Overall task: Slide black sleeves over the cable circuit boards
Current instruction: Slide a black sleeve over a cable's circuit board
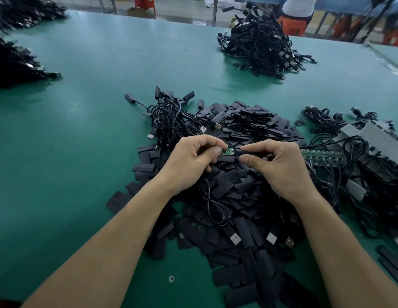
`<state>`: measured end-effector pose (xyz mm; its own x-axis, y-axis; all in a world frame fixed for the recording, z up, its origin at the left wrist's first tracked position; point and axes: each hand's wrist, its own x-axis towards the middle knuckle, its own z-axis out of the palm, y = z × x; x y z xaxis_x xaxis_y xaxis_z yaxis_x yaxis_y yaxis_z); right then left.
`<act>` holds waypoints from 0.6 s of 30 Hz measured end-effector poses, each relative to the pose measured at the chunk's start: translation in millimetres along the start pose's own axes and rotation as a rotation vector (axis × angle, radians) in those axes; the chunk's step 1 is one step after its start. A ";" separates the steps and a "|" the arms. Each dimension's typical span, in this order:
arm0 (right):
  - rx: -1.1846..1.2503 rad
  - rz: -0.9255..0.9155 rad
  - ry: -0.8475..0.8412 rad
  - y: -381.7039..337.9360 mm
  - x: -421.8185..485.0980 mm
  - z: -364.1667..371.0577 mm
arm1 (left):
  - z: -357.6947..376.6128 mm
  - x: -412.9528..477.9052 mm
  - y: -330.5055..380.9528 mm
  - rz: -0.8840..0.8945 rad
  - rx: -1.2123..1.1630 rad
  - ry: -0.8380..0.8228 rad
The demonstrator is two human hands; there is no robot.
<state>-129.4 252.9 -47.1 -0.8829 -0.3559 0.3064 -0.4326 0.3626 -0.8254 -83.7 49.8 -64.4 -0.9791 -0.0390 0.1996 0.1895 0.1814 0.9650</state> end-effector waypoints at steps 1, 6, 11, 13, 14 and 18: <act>0.002 0.007 -0.007 -0.6 -0.3 -0.1 | -0.2 0.0 0.0 -0.001 0.004 -0.001; -0.008 0.045 -0.045 -1.3 -1.2 0.6 | -0.4 0.6 -2.2 -0.018 0.042 0.005; -0.089 0.034 -0.050 -3.1 -2.1 2.7 | -0.4 1.0 -2.2 -0.028 0.034 0.010; -0.039 0.025 -0.053 -3.7 -2.1 1.5 | -0.7 0.8 -1.2 -0.029 0.012 0.014; -0.021 0.022 -0.056 -3.7 -1.7 0.6 | -0.9 0.6 -0.7 -0.027 -0.001 0.014; 0.061 0.094 -0.097 -3.2 -0.1 -1.0 | 0.3 0.5 0.9 -0.061 -0.045 0.025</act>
<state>-128.1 252.6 -43.9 -0.8960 -0.4052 0.1818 -0.3345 0.3464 -0.8764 -84.1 50.3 -63.5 -0.9868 -0.0736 0.1442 0.1335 0.1338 0.9820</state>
